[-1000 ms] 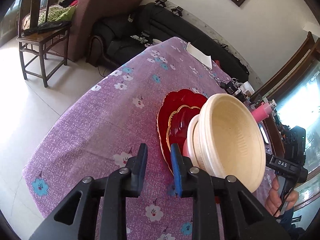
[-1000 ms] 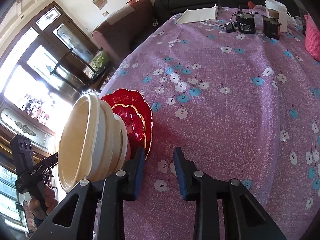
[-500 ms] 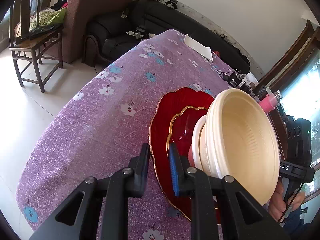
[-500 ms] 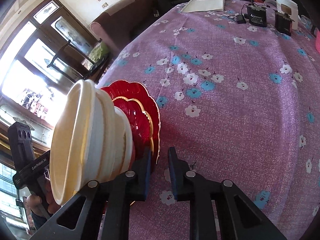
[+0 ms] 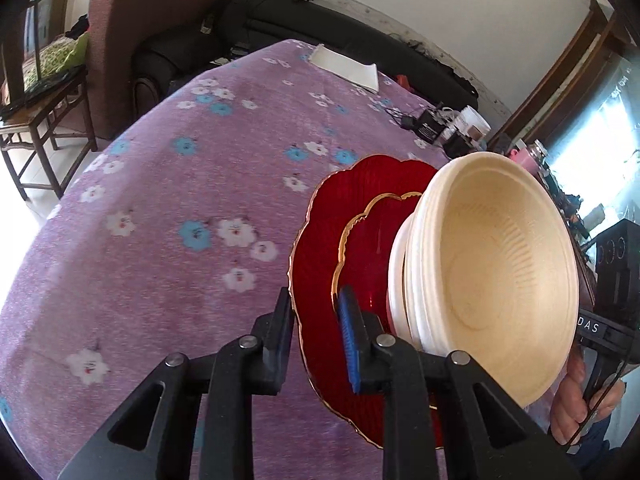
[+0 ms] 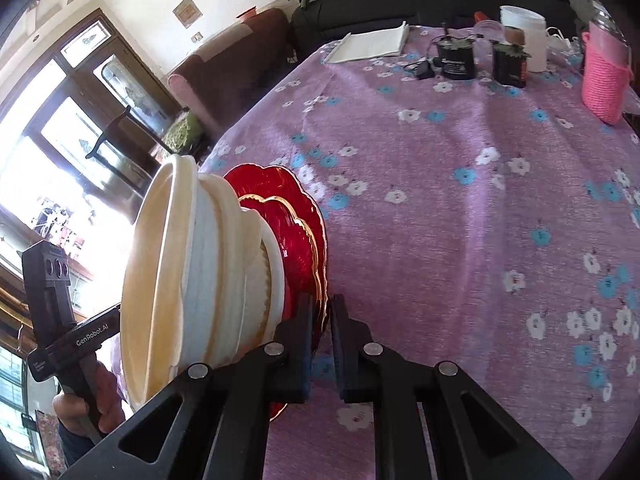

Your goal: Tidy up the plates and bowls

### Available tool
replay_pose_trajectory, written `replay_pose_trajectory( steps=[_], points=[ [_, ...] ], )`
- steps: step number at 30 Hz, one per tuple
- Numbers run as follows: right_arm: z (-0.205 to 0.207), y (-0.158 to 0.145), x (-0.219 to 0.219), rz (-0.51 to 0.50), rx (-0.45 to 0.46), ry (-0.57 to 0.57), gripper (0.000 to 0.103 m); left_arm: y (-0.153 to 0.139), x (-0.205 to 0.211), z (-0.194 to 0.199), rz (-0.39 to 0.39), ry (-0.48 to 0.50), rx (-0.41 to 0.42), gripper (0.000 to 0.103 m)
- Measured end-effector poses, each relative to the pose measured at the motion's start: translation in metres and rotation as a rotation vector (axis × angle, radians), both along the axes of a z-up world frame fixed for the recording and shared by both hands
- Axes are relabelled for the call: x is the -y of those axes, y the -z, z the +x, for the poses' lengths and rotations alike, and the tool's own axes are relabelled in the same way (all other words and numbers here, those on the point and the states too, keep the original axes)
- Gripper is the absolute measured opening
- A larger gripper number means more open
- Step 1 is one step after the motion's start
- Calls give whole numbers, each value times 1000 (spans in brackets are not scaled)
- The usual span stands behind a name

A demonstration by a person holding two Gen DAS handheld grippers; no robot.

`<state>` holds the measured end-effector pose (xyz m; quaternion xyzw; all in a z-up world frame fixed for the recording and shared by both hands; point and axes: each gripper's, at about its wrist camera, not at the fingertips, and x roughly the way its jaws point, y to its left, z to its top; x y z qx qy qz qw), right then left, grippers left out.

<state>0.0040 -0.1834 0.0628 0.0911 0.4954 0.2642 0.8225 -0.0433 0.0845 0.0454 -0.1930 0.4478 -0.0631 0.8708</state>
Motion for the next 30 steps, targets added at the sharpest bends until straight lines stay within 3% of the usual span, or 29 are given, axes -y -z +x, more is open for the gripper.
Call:
replay_pose_trajectory(
  steps=[7,12,16,21,23,26,30],
  points=[
    [-4,-8,87,-34,37,142,10,6,93,42,34,116,-45,24],
    [0,4,132,-26,16,237,10,13,132,64,67,140,-56,25],
    [3,18,144,1,-8,259,10,9,139,67,81,139,-32,30],
    [0,23,151,33,-20,260,12,9,135,68,30,133,-26,33],
    [-2,21,154,24,-10,267,12,8,135,65,22,140,-20,36],
    [-7,13,157,24,20,272,12,5,131,58,16,136,-7,49],
    [-22,3,169,4,55,310,13,0,119,39,-8,127,9,50]
  ],
)
